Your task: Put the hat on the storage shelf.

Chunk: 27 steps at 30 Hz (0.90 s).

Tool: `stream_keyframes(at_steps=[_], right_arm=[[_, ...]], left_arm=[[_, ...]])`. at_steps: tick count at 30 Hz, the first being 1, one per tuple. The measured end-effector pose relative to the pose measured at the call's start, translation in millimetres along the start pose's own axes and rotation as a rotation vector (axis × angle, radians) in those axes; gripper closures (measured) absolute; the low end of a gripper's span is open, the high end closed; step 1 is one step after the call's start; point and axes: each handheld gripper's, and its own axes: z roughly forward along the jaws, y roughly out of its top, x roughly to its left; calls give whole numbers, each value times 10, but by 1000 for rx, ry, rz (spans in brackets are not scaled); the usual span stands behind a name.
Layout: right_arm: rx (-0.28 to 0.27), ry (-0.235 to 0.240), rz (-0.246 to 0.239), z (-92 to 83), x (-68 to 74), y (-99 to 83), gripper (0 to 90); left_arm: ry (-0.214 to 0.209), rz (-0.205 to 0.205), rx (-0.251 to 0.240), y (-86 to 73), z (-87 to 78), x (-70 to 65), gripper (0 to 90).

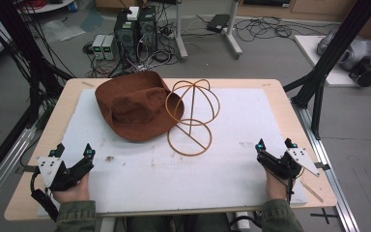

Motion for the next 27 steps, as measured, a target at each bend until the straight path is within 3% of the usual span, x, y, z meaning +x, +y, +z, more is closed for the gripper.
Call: stream_keyframes(at_steps=[16, 27], right_arm=[[4, -1, 6, 1, -6, -7, 35], [8, 2, 0, 8, -8, -8, 35]], left_arm=[[-6, 3, 9, -4, 15, 0, 154], [-48, -15, 2, 90, 81, 15, 154]])
